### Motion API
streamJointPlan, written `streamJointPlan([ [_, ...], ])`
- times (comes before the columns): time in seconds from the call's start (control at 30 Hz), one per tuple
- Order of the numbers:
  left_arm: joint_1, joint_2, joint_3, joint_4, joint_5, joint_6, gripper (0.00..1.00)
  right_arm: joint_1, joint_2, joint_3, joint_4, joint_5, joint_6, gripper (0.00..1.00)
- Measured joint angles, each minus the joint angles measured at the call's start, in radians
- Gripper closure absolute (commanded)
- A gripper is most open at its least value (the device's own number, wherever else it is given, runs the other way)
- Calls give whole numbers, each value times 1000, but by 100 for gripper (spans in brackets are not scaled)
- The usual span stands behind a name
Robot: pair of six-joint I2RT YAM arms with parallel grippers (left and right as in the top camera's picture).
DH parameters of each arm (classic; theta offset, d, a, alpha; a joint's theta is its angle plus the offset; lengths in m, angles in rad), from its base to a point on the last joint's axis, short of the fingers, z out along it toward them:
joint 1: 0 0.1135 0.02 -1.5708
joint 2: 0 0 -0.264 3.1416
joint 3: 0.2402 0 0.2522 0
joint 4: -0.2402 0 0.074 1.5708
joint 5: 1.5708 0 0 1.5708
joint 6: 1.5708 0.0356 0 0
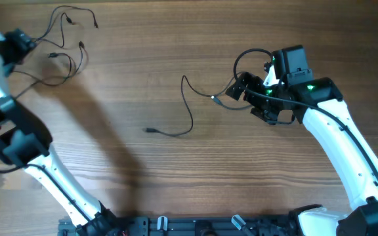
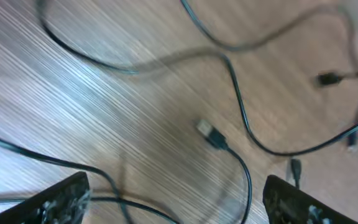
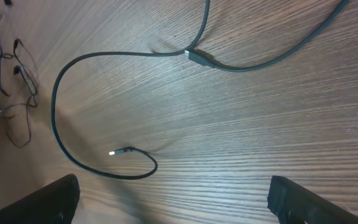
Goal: Untangle cables
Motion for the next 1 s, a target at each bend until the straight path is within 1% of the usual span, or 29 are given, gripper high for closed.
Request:
streamJointPlan([
  [0.03, -55, 25, 0, -18, -68, -26, 10, 0, 0, 0, 0, 0, 0, 1],
  [0.07, -74, 35, 0, -23, -87, -40, 10, 0, 0, 0, 0, 0, 0, 1],
  [0.13, -115, 58, 0, -58, -145, -117, 9, 0, 0, 0, 1, 0, 0, 0],
  [0.2, -123, 60, 0, -97, -196, -228, 8, 0, 0, 0, 1, 0, 0, 0],
  [0.33, -98, 72, 0, -141, -234, -359, 9, 0, 0, 0, 0, 0, 0, 1],
  [0.37, -92, 80, 0, -147, -238, -372, 12, 0, 0, 0, 0, 0, 0, 0],
  [0.4, -83, 98, 0, -155, -245, -389, 18, 0, 0, 0, 0, 0, 0, 0],
  [0.43, -79, 109, 0, -157, -246, -394, 27, 0, 0, 0, 0, 0, 0, 1],
  [0.5, -76, 126, 0, -159, -246, -405, 29, 0, 0, 0, 0, 0, 0, 0],
  [0.53, -76, 133, 0, -159, -249, -406, 37, 0, 0, 0, 0, 0, 0, 1],
  [0.57, -76, 134, 0, -159, -253, -406, 53, 0, 0, 0, 0, 0, 0, 0],
  [0.6, -77, 134, 0, -160, -258, -409, 61, 0, 0, 0, 0, 0, 0, 0],
  [0.67, -77, 136, 0, -192, -287, -412, 61, 0, 0, 0, 0, 0, 0, 0],
  [0.77, -77, 140, 1, -252, -336, -410, 67, 0, 0, 0, 0, 0, 0, 0],
  [0.87, -77, 140, 3, -321, -369, -409, 67, 0, 0, 0, 0, 0, 0, 1],
  [0.93, -77, 140, 3, -337, -378, -409, 67, 0, 0, 0, 0, 0, -8, 1],
  [0.97, -77, 140, 3, -341, -379, -409, 62, 0, 0, 0, -2, 0, -18, 0],
  [1.0, -77, 140, 4, -349, -381, -409, 48, 0, 0, 0, -5, 0, -26, 0],
])
